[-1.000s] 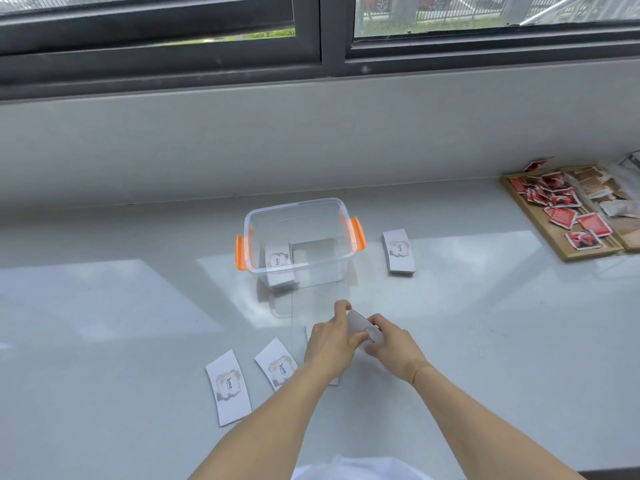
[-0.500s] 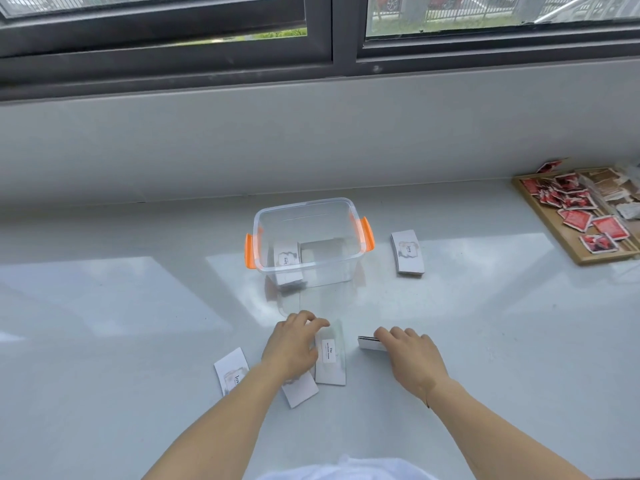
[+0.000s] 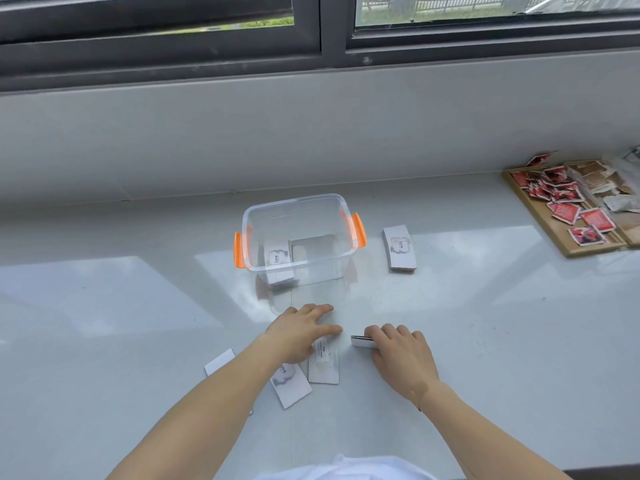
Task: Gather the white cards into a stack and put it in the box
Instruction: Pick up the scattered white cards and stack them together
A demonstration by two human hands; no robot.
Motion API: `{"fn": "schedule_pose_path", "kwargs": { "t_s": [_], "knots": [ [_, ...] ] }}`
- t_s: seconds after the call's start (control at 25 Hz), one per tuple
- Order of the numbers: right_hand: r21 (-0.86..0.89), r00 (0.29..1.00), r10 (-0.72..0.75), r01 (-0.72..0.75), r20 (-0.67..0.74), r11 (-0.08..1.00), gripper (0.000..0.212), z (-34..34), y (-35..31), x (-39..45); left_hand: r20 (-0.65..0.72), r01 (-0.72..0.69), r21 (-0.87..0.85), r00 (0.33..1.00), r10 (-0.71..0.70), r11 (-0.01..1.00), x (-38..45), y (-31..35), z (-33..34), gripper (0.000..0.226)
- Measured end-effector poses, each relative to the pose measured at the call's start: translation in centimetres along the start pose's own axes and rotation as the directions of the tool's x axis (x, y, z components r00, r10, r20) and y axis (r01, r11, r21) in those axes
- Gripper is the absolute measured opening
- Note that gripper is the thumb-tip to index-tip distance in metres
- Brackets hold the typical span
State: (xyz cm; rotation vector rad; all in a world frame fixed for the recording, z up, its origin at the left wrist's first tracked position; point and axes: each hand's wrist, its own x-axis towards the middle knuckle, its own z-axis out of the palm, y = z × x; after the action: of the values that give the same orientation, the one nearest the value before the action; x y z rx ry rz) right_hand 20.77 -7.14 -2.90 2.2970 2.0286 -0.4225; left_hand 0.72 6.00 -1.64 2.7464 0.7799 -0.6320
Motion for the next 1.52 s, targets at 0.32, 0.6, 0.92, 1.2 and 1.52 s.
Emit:
{"fn": "schedule_pose_path", "kwargs": {
  "t_s": [0.32, 0.6, 0.92, 1.2, 1.52],
  "knots": [
    [0.041, 0.999, -0.038, 0.039, -0.027, 0.998, 0.042, 0.1, 0.2, -0.3, -0.059, 0.079, -0.170, 0.994, -0.091, 0.982, -0.1, -1.3, 0.5, 0.047],
    [0.065, 0.996, -0.046, 0.051, -0.074, 0.997, 0.056, 0.4, 0.3, -0.4, -0.070, 0.314, -0.544, 0.907, -0.415, 0.778, -1.6, -2.2, 0.2, 0.014],
    [0.049, 0.985, -0.052, 0.061, -0.166, 0.997, 0.076, 0.3, 0.0, -0.7, -0.266, 0.103, -0.602, 0.909, -0.320, 0.792, -0.7, 4.5, 1.2, 0.029],
    [0.025, 0.981, -0.052, 0.058, -0.189, 0.998, 0.072, 0.2, -0.2, -0.7, -0.150, 0.018, -0.768, 0.967, -0.206, 0.640, 1.3, 6.5, 1.1, 0.054],
    [0.020, 0.985, 0.001, 0.003, -0.172, 1.000, 0.053, 0.8, -0.3, -0.2, -0.050, 0.073, -0.801, 0.981, -0.188, 0.594, 2.7, 8.5, 0.5, 0.054]
  ]
}}
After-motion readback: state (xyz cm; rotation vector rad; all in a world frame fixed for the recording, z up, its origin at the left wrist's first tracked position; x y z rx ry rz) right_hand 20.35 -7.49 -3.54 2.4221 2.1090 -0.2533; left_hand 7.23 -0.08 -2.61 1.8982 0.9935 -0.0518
